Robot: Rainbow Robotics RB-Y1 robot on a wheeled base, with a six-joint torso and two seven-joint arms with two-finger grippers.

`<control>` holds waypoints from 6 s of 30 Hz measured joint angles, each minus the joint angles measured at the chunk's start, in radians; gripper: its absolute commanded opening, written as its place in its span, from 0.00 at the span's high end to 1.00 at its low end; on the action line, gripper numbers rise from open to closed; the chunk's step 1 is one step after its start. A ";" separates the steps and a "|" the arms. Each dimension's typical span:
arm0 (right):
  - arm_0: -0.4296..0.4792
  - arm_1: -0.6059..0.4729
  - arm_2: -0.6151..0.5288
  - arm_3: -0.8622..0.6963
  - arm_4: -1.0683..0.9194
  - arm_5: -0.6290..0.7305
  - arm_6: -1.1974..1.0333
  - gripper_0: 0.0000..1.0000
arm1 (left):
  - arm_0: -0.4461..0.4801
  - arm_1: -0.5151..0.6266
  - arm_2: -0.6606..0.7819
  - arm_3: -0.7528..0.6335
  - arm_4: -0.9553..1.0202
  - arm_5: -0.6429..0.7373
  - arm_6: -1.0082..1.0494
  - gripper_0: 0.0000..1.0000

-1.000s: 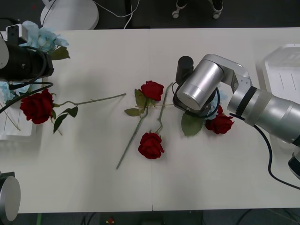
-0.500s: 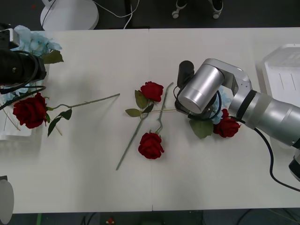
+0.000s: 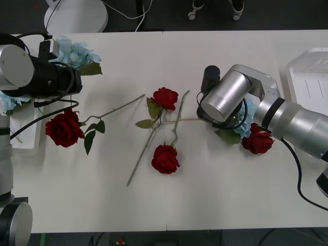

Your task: Put the red flowers into the right box and the blue flowers into the left box

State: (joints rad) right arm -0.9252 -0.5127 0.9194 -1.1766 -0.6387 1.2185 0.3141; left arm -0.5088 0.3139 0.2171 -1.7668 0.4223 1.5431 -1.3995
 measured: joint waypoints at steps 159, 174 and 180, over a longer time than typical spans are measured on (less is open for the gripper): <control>0.094 -0.023 -0.159 -0.091 0.076 -0.054 -0.822 0.00 | -0.233 0.382 0.357 0.960 -0.215 -0.475 -0.238 0.57; 0.094 -0.009 -0.155 -0.022 0.084 -0.076 -0.819 0.60 | -0.234 0.383 0.357 0.893 -0.162 -0.369 -0.279 0.28; 0.094 -0.009 -0.155 -0.004 0.080 -0.082 -0.771 1.00 | -0.234 0.383 0.357 0.712 -0.089 -0.178 -0.279 0.28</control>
State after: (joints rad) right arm -0.8314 -0.5214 0.7642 -1.1809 -0.5588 1.1366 -0.4569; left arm -0.7428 0.6965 0.5738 -1.0549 0.3336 1.3654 -1.6783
